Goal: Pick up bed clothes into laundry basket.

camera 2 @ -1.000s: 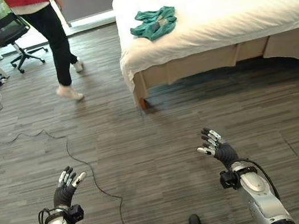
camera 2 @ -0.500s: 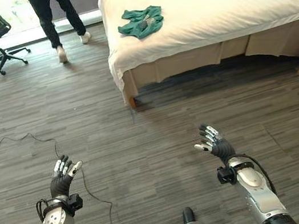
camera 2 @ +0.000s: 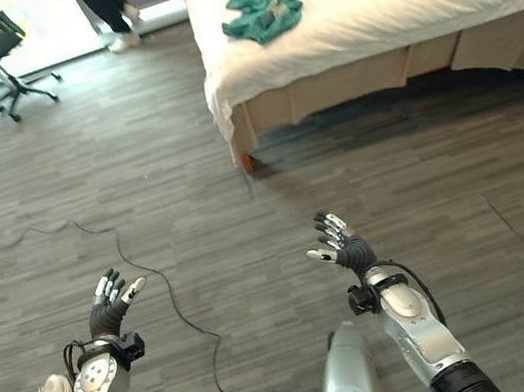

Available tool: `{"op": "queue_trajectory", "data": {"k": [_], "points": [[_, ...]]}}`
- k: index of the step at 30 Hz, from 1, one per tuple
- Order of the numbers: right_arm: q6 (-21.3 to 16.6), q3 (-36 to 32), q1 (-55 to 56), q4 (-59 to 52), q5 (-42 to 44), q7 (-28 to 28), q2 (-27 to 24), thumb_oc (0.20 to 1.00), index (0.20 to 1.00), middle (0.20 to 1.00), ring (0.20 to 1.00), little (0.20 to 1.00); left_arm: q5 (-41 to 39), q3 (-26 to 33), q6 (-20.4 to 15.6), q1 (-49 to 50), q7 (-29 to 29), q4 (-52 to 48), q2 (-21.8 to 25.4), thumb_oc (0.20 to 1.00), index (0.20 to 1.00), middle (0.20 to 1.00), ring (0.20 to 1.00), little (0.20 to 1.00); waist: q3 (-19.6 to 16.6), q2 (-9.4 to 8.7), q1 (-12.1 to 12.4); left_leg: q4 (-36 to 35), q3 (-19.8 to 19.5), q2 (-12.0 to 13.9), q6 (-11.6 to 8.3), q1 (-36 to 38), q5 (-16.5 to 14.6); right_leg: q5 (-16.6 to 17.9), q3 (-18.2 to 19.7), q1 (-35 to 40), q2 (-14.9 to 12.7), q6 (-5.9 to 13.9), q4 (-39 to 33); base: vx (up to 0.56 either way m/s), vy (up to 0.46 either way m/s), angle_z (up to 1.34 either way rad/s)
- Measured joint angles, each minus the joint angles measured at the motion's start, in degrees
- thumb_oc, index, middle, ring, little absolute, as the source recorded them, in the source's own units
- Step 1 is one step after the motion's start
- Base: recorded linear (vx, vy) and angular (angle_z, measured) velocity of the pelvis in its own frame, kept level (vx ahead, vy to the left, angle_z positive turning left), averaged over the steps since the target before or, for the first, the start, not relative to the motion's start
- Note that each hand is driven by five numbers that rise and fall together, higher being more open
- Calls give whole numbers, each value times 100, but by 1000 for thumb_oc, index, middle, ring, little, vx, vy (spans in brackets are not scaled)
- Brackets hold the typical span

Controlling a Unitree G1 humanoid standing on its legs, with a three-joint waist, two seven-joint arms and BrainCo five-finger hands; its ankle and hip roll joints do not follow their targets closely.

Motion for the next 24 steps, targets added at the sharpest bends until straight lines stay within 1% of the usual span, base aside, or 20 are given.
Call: {"op": "queue_trajectory", "data": {"k": [1, 2, 3, 4, 5, 6, 7, 8, 9, 10, 11, 12, 14, 16, 17, 20, 21, 22, 23, 24], "points": [[5, 1, 7, 0, 1, 41, 26, 1000, 1000, 1000, 1000, 1000, -2, 11, 3, -79, -5, 46, 33, 1000, 1000, 1000, 1000, 1000, 15, -22, -84, 111, -4, 53, -74, -118, -69, -17, -146, 115, 121, 71, -917, 482, -243, 29], [5, -4, 5, 5, 2, 70, 37, 1000, 1000, 1000, 1000, 1000, 4, -29, 13, -311, -12, 120, 115, 1000, 1000, 1000, 1000, 1000, 33, -119, -210, 279, -133, 41, -115, -234, -156, -2, -606, 316, 175, 99, -2017, 603, -378, 64], [13, -58, 40, -4, 22, 74, 16, 1000, 1000, 1000, 1000, 1000, 3, -290, 12, -481, -21, 44, 55, 1000, 1000, 1000, 1000, 1000, 24, -158, -310, 402, -305, 78, -237, -131, -361, 71, -738, 497, 258, -151, -1598, 644, -442, 66], [16, -13, 46, -11, 60, 91, -7, 1000, 1000, 1000, 1000, 1000, 4, -362, -16, -424, -57, -27, -60, 1000, 1000, 1000, 1000, 1000, -29, -43, -295, 438, -317, 232, -373, -14, -498, -16, -653, 581, 457, -363, -1022, 542, -454, 48], [24, 94, 33, 9, 67, 97, -57, 1000, 1000, 1000, 1000, 1000, -38, -457, -39, -198, -144, -45, -209, 1000, 1000, 1000, 1000, 1000, -153, 116, -272, 741, -322, 465, -526, 123, -482, -254, -777, 1000, 848, -719, -667, 279, -271, 26], [24, 145, 26, 23, 97, 111, -35, 1000, 1000, 1000, 1000, 1000, -71, -505, -38, -117, -183, -60, -176, 1000, 1000, 1000, 1000, 1000, -258, -163, -254, 1721, -282, 380, -573, -235, -496, -382, -877, 1489, 904, -848, -935, 381, -393, 46], [10, 136, -6, 9, 195, 120, -57, 1000, 1000, 1000, 1000, 1000, -109, -496, -41, -112, -200, -87, -178, 1000, 1000, 1000, 1000, 1000, -381, -421, -240, 3079, -223, 329, -807, -902, -410, -692, -956, 1845, 889, -1240, -1316, 245, -240, 39], [-6, 7, -92, 55, 248, 119, -161, 1000, 1000, 1000, 1000, 1000, -185, -549, -36, -149, -182, -63, -314, 1000, 1000, 1000, 1000, 1000, -390, -432, -159, 4318, -142, 614, -1019, -1527, -272, -562, -902, 1953, 912, -1314, -1422, 384, -347, 12], [-76, -55, -209, 137, 305, 89, -155, 1000, 1000, 1000, 1000, 1000, -285, -605, -39, -138, -222, -159, -282, 1000, 1000, 1000, 1000, 1000, -376, -473, -30, 5083, -267, 696, -1305, -1897, 147, -739, -772, 2044, 922, -1444, -1404, 270, -206, -39], [-67, -180, -247, 161, 395, 65, -141, 1000, 1000, 1000, 1000, 1000, -314, -664, -55, -160, -242, -186, -276, 1000, 1000, 1000, 1000, 1000, -377, -465, 141, 5686, -145, 994, -1274, -2152, 275, -724, -706, 2182, 1023, -1425, -1456, 554, -330, -59], [-64, -118, -325, 116, 441, 50, -185, 1000, 1000, 1000, 1000, 1000, -320, -670, -48, -148, -242, -177, -292, 1000, 1000, 1000, 1000, 1000, -347, -544, 199, 5365, -154, 1208, -1261, -2192, 308, -832, -574, 2441, 1127, -1568, -1600, 694, -254, -50], [-46, -94, -363, 122, 434, -70, -169, 1000, 1000, 1000, 1000, 1000, -320, -681, -42, -298, -252, -159, -287, 1000, 1000, 1000, 1000, 1000, -275, -592, 216, 4834, 171, 1478, -1214, -2359, 303, -861, -484, 2942, 1262, -1563, -2090, 726, -129, -43], [-58, -53, -444, 101, 442, -142, -91, 1000, 1000, 1000, 1000, 1000, -325, -669, -43, -314, -248, -159, -285, 1000, 1000, 1000, 1000, 1000, -175, -778, 390, 3632, 550, 1455, -1129, -2452, 362, -810, -228, 3349, 1284, -1474, -2454, 534, 80, -65], [-65, 90, -571, 142, 417, -154, -83, 1000, 1000, 1000, 1000, 1000, -340, -644, -44, -175, -247, -159, -281, 1000, 1000, 1000, 1000, 1000, -177, -735, 514, 2089, 718, 1376, -1003, -2363, 474, -781, 87, 3668, 1375, -1316, -2762, 361, 126, -103], [-65, 238, -664, 173, 362, -153, -97, 1000, 1000, 1000, 1000, 1000, -489, -636, -42, -56, -248, -130, -282, 1000, 1000, 1000, 1000, 1000, -152, -596, 515, 1004, 674, 1326, -745, -2234, 729, -828, 230, 3928, 1510, -1167, -2789, 422, 170, -104], [-65, 290, -433, 155, 251, -139, -145, 1000, 1000, 1000, 1000, 1000, -506, -664, -51, 14, -246, -64, -248, 1000, 1000, 1000, 1000, 1000, -239, -403, 511, 637, 674, 1264, -510, -2205, 955, -1016, 367, 4412, 1611, -786, -2800, 372, 140, -96], [-64, 290, -319, 106, 224, -133, -242, 1000, 1000, 1000, 1000, 1000, -507, -659, -65, 74, -247, -84, -275, 1000, 1000, 1000, 1000, 1000, -316, -259, 512, 708, 702, 1205, -255, -2121, 1085, -1141, 317, 4585, 1682, -590, -2763, 382, 140, -83], [-66, 245, -131, 74, 220, -126, -398, 1000, 1000, 1000, 1000, 1000, -504, -696, -67, 136, -250, -53, -359, 1000, 1000, 1000, 1000, 1000, -444, -25, 462, 634, 626, 1197, 115, -2015, 1295, -1243, 328, 4771, 1773, -432, -2727, 376, 153, -65], [-65, 134, 89, 201, 217, -132, -300, 1000, 1000, 1000, 1000, 1000, -501, -721, -70, 127, -274, 79, -318, 1000, 1000, 1000, 1000, 1000, -588, -104, 463, 626, 392, 1058, 55, -1928, 1681, -1357, 401, 4939, 1679, -350, -2709, 236, 95, -32], [-40, 110, 255, 270, 212, -148, -205, 1000, 1000, 1000, 1000, 1000, -503, -695, -58, 70, -253, 177, -305, 1000, 1000, 1000, 1000, 1000, -641, -239, 402, 587, 287, 856, 164, -1784, 1646, -1481, 301, 4863, 1461, -321, -2480, 376, 161, -20]]}}
